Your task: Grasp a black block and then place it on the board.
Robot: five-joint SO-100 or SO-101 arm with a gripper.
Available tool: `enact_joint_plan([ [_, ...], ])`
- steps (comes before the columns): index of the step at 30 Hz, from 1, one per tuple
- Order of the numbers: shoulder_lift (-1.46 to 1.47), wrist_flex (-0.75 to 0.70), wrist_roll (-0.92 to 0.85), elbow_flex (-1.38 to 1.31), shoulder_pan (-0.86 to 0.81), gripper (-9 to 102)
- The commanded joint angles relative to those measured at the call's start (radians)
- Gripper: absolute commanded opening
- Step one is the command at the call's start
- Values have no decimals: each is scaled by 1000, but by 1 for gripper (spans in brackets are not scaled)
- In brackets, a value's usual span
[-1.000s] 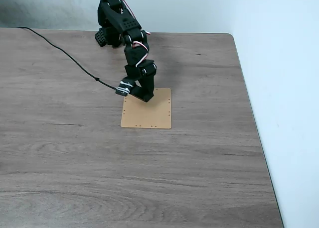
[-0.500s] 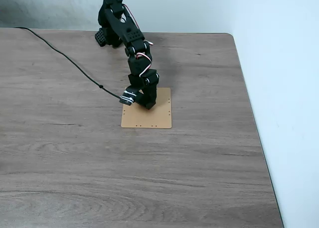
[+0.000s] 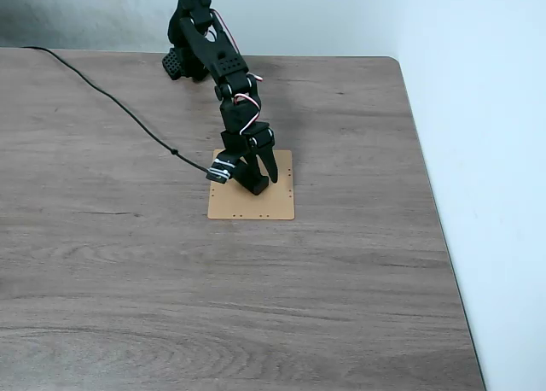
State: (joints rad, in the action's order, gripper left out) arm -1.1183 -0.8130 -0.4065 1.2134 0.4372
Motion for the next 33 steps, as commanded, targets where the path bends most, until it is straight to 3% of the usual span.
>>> enact_joint_plan([
  [1,-89,-31,-26,-37,9,20],
  [6,-252,-60,-20,-6,-28,0],
  [14,-583,8,63,311,-120,0],
  [19,-810,95,209,591,-213,0],
  [25,-1078,-11,331,850,-290,0],
  [29,-1312,83,319,1127,-342,0],
  [33,-1523,46,345,1322,-360,0],
])
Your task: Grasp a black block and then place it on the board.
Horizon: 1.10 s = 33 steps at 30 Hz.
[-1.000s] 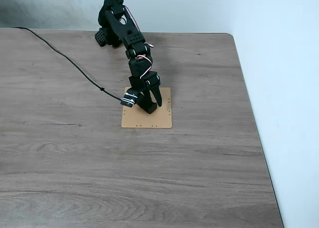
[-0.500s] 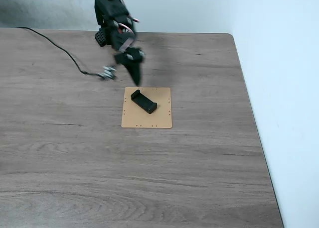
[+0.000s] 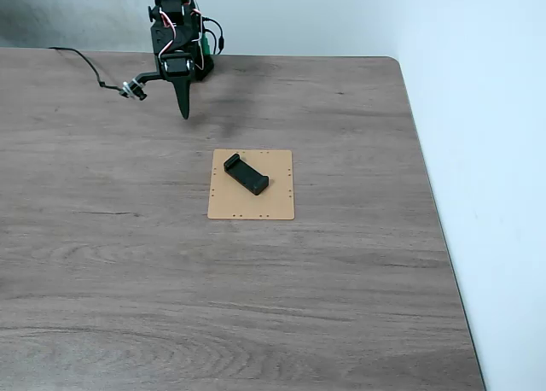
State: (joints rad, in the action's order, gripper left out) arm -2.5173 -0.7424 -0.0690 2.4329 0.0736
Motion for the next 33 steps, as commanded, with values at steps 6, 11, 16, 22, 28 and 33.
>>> enact_joint_plan([
  [6,-387,-89,60,334,-12,0],
  [11,-546,-130,69,462,-8,0],
  [16,-664,-150,80,548,-14,0],
  [22,-788,-183,84,641,-21,0],
  [28,-850,-216,86,655,-25,0],
  [33,-861,-224,77,658,-21,0],
])
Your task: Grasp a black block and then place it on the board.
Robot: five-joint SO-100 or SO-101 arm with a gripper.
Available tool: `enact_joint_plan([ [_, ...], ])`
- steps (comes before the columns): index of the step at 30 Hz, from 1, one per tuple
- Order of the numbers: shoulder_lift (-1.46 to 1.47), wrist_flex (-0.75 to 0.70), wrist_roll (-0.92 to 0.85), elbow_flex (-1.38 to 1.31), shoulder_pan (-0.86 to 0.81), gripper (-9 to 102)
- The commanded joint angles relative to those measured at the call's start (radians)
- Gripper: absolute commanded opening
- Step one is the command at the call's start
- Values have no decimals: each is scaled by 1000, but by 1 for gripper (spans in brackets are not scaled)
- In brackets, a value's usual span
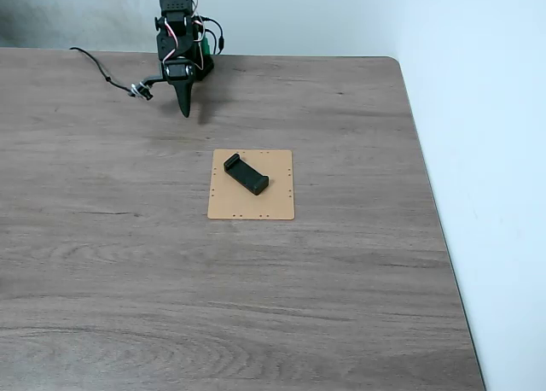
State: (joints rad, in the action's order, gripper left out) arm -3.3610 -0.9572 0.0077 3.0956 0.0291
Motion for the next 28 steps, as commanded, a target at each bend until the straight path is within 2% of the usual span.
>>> enact_joint_plan([
  [1,-17,-9,0,-5,23,0],
  [28,-18,-8,-17,-6,32,0],
])
